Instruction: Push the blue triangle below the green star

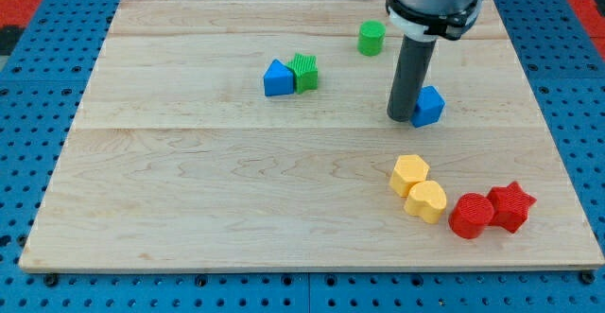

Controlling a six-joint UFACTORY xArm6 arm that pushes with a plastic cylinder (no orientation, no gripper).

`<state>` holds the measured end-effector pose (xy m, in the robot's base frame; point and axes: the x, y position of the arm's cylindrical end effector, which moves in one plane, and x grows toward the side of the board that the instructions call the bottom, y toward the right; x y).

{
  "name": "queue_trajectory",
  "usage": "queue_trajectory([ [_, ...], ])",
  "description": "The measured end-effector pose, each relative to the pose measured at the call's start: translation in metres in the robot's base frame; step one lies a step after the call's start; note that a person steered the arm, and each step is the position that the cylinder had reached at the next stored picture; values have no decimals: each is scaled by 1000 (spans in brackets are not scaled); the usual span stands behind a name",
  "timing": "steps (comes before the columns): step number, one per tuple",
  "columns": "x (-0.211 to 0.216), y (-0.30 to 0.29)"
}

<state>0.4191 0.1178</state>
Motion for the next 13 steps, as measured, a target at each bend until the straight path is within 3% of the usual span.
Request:
queue_trajectory([
  [1,5,-57],
  [2,12,-180],
  [3,-34,-228],
  [4,-41,-175],
  [6,-114,-144],
  [7,-105,-117],
  [8,-69,-67],
  [9,-69,-76],
  [11,-124,-167],
  [12,-64,-229],
  [13,-38,-195],
])
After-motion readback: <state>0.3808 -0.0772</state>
